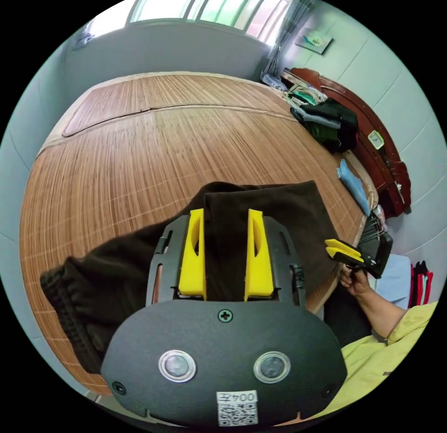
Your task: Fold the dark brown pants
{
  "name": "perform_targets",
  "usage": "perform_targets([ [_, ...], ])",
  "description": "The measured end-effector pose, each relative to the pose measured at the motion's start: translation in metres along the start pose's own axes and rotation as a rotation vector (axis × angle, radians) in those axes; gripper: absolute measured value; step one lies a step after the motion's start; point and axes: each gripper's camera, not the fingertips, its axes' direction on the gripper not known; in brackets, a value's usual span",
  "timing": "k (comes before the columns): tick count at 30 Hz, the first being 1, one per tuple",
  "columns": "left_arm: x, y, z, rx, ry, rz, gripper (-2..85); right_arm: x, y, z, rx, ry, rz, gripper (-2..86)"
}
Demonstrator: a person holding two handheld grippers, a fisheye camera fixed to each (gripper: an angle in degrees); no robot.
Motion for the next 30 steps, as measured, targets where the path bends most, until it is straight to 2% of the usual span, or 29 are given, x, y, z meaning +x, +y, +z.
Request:
perform_targets([
  [3, 0.002, -0.015, 0.017, -0.060, -0.041, 0.025, 14.2, 0.004, 0.003, -0.002, 0.021, 0.023, -0.026, 8.8],
  [6, 0.002, -0.022, 0.029, -0.101, 0.013, 0.042, 10.0, 0.011, 0.003, -0.004, 0.032, 0.021, -0.029, 8.4],
  [9, 0.032, -0.008, -0.003, 0.077, -0.041, 0.137, 4.8, 0.021, 0.004, -0.008, 0.044, 0.005, -0.018, 7.8],
  [11, 0.068, 0.016, -0.028, 0.165, 0.012, 0.225, 3.6, 0.027, 0.005, -0.010, 0.052, 0.004, -0.010, 7.0],
  [15, 0.114, 0.069, -0.036, 0.146, 0.112, 0.354, 2.9, 0.035, 0.005, -0.012, 0.061, 0.000, 0.005, 5.9],
  [21, 0.085, 0.090, -0.040, 0.128, 0.134, 0.267, 3.2, 0.044, 0.004, -0.014, 0.063, -0.006, 0.019, 5.1],
  [27, 0.048, 0.064, -0.023, -0.025, 0.179, 0.261, 5.3, 0.047, 0.004, -0.015, 0.063, 0.009, 0.019, 5.0],
  [30, 0.040, 0.062, -0.027, -0.003, 0.068, 0.207, 6.7, 0.047, 0.004, -0.016, 0.063, 0.013, 0.019, 5.0],
])
